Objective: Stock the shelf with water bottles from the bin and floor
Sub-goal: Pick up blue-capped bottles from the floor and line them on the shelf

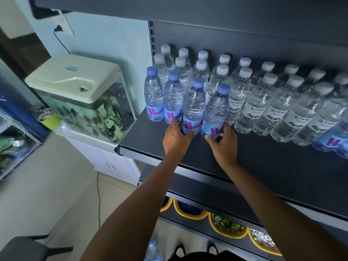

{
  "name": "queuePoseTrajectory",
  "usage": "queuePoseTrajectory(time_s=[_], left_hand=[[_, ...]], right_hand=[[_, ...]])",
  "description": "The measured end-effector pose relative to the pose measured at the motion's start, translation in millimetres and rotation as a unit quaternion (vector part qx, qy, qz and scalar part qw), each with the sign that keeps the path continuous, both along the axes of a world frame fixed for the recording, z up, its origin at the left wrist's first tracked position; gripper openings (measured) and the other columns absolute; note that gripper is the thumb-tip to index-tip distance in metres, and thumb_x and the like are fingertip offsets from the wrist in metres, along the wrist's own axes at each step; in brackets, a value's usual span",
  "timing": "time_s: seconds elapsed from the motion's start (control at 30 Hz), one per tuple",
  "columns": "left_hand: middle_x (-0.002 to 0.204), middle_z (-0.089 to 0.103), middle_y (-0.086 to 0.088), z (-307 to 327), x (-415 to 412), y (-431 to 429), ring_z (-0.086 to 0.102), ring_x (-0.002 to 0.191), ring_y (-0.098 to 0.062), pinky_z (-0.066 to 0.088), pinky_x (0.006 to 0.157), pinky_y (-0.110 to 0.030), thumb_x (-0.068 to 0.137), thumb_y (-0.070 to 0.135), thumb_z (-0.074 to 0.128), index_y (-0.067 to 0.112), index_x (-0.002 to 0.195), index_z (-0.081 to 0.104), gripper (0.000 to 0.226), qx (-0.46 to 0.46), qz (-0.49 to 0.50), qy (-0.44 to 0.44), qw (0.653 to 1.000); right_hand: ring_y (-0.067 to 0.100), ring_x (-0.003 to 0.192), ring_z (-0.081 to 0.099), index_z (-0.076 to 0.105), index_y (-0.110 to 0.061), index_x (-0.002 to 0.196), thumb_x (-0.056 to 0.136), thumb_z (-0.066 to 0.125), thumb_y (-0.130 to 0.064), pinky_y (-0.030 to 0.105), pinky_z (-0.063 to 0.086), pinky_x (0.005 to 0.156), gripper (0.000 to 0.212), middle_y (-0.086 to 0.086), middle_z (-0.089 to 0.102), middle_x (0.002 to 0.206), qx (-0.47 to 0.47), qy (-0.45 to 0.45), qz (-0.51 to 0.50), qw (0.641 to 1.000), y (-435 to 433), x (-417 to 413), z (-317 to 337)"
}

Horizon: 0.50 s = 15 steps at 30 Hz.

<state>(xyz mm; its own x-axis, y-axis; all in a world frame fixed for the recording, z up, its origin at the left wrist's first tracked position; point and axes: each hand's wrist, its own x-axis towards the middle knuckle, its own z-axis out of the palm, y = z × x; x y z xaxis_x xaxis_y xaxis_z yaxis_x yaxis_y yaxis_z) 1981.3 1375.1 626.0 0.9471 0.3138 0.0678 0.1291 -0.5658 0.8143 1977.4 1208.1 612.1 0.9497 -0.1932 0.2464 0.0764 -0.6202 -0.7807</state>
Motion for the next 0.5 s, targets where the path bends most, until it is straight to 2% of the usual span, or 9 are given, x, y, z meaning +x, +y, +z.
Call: queuePoseTrajectory(time_s=[0.13, 0.23, 0.4, 0.5], left_hand=[[0.100, 0.061, 0.005, -2.1, 9.0, -1.5, 0.062, 0.093, -0.020, 0.051, 0.080, -0.039, 0.087, 0.049, 0.072, 0.020, 0.104, 0.051, 0.039, 0.038, 0.032, 0.016, 0.999], [0.100, 0.059, 0.005, -4.0, 14.1, -2.1, 0.062, 0.092, -0.023, 0.043, 0.074, -0.035, 0.088, 0.051, 0.070, 0.020, 0.100, 0.049, 0.038, 0.054, 0.041, 0.019, 0.998], [0.101, 0.066, -0.001, -6.4, 18.8, -3.6, 0.064, 0.097, -0.027, 0.043, 0.075, -0.035, 0.090, 0.058, 0.064, 0.018, 0.106, 0.051, 0.046, 0.092, 0.049, 0.034, 0.994], [0.100, 0.070, -0.005, -6.1, 22.4, -5.0, 0.066, 0.098, -0.031, 0.048, 0.078, -0.039, 0.088, 0.065, 0.063, 0.016, 0.109, 0.052, 0.055, 0.115, 0.051, 0.047, 0.991]], right_hand=[[0.028, 0.111, 0.054, 0.054, -0.023, 0.132, 0.078, 0.077, -0.033, 0.047, 0.051, 0.091, 0.060, -0.006, 0.066, 0.121, -0.051, 0.022, -0.003, 0.998, 0.5, 13.6, -4.1], [0.025, 0.111, 0.051, 0.055, -0.025, 0.130, 0.077, 0.079, -0.037, 0.045, 0.051, 0.090, 0.060, -0.009, 0.068, 0.117, -0.065, 0.027, -0.010, 0.997, 0.6, 17.8, -5.4], [0.029, 0.111, 0.052, 0.054, -0.021, 0.124, 0.073, 0.081, -0.043, 0.048, 0.051, 0.088, 0.062, -0.004, 0.067, 0.118, -0.085, 0.026, -0.024, 0.996, 3.4, 24.5, -7.3], [0.031, 0.110, 0.053, 0.053, -0.018, 0.122, 0.072, 0.083, -0.044, 0.045, 0.051, 0.087, 0.064, -0.001, 0.065, 0.119, -0.097, 0.021, -0.034, 0.994, 5.4, 27.0, -6.1]])
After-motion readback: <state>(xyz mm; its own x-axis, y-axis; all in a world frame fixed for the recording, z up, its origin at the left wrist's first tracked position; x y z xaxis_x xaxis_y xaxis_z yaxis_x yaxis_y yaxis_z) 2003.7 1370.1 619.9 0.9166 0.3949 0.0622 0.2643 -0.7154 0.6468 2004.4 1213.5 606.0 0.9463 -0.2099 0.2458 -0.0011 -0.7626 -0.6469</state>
